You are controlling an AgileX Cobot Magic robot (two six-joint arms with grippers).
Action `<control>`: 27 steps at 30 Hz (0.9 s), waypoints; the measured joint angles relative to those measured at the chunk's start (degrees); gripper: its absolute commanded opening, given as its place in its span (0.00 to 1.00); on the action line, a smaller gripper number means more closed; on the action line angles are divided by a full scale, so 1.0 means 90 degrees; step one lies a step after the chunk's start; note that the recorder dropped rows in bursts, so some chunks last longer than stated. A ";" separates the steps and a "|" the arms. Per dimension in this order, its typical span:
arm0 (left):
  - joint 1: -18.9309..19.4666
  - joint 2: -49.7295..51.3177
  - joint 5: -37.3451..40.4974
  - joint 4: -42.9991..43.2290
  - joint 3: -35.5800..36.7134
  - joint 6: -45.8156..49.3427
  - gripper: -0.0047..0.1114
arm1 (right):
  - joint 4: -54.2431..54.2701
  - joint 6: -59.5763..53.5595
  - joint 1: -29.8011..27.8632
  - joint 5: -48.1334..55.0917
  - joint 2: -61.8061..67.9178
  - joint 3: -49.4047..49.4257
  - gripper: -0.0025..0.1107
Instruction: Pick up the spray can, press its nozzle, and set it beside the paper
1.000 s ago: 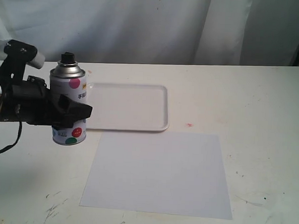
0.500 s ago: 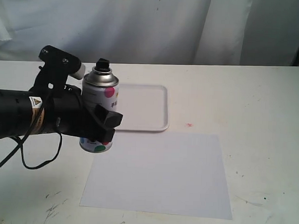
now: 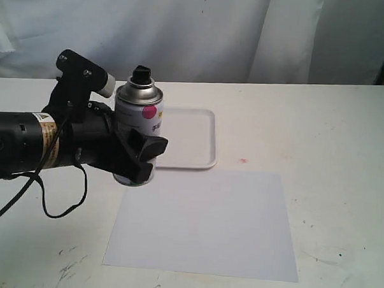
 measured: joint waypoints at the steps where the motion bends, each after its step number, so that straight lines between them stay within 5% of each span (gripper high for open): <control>1: 0.0000 0.0000 0.0139 -0.0331 0.0000 0.0505 0.04 | 0.0000 0.0000 0.0000 0.0000 0.0000 0.0000 0.02; 7: -0.0057 0.0283 0.0962 -0.2480 0.0000 0.3524 0.04 | 0.0000 0.0000 0.0000 0.0000 0.0000 0.0000 0.02; 13: -0.0550 0.0410 0.1901 -0.4205 -0.0136 0.6329 0.04 | 0.0000 0.0000 0.0000 0.0000 0.0000 0.0000 0.02; 27: -0.0803 0.1007 0.3393 -0.4536 -0.1152 0.7023 0.04 | 0.0000 0.0000 0.0000 0.0012 0.0000 0.0000 0.02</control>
